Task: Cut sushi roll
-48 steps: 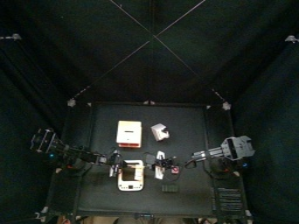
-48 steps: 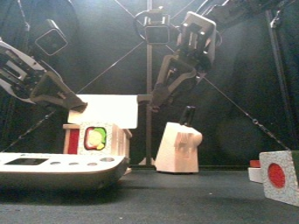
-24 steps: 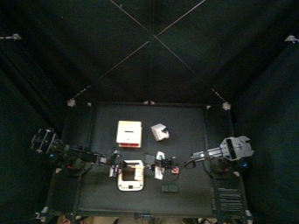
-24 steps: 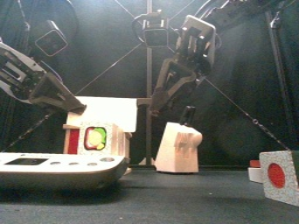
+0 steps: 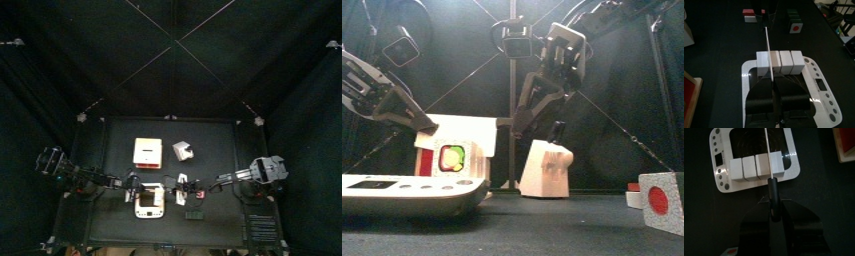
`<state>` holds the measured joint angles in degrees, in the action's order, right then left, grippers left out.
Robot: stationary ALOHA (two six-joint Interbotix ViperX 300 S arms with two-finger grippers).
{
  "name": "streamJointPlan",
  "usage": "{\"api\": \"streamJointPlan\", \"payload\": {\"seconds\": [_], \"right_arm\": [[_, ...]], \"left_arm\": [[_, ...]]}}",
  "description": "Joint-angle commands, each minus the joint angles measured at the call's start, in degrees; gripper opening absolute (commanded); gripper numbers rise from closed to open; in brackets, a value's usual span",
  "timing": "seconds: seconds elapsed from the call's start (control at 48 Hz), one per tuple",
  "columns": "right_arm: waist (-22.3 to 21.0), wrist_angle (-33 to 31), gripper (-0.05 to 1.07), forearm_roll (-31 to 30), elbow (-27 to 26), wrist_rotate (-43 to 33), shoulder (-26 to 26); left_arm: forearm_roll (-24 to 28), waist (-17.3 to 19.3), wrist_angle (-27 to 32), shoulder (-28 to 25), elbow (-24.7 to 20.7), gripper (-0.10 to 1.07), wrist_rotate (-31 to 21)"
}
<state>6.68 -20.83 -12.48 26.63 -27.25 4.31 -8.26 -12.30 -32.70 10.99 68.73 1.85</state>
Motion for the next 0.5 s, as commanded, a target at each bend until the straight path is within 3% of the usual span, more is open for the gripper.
{"api": "streamJointPlan", "payload": {"seconds": [0.0,0.479], "right_arm": [[-0.18,-0.97,0.35,0.62,-0.26,-0.09,-0.97],[-0.18,-0.97,0.35,0.97,-0.35,0.00,0.70]], "left_arm": [[-0.44,-0.88,0.79,0.00,0.44,0.23,0.00],[-0.44,-1.58,2.29,-4.66,-0.70,0.23,0.18]]}}
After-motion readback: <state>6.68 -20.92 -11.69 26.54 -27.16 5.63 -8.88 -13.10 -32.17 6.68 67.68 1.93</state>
